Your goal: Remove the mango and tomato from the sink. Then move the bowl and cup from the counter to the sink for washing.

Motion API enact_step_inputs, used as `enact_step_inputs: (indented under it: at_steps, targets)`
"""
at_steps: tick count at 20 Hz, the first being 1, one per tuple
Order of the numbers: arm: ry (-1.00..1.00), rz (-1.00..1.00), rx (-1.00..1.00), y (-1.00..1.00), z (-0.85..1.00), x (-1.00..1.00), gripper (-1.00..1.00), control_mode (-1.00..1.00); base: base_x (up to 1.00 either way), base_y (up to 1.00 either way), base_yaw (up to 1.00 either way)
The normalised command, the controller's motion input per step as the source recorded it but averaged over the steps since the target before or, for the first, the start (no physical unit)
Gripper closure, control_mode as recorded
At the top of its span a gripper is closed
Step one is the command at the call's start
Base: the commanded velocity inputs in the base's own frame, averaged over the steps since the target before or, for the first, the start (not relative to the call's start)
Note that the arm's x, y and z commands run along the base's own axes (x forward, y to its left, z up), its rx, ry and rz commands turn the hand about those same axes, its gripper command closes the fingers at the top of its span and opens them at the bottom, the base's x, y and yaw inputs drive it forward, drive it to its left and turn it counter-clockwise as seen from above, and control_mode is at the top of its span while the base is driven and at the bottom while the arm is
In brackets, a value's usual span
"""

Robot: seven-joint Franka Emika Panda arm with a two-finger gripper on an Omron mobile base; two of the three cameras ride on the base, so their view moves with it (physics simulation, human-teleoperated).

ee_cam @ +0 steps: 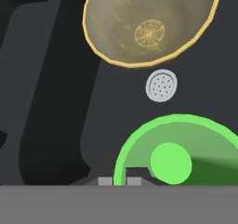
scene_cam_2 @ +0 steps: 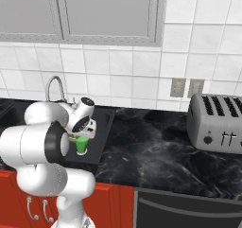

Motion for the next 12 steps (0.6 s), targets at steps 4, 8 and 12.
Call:
enact_step_inputs:
  at_steps: [4,8,12]
  targets:
    - [0.0,-0.01,0.0,0.0,-0.24,0.04,1.0,-1.0,0.0,0.0,0.0]
    - [0.0,-0.02,0.0,0.0,-0.21,0.05,1.0,-1.0,0.0,0.0,0.0]
    - [0.0,-0.03,-0.01,0.0,-0.17,0.07,1.0,-1.0,0.0,0.0,0.0]
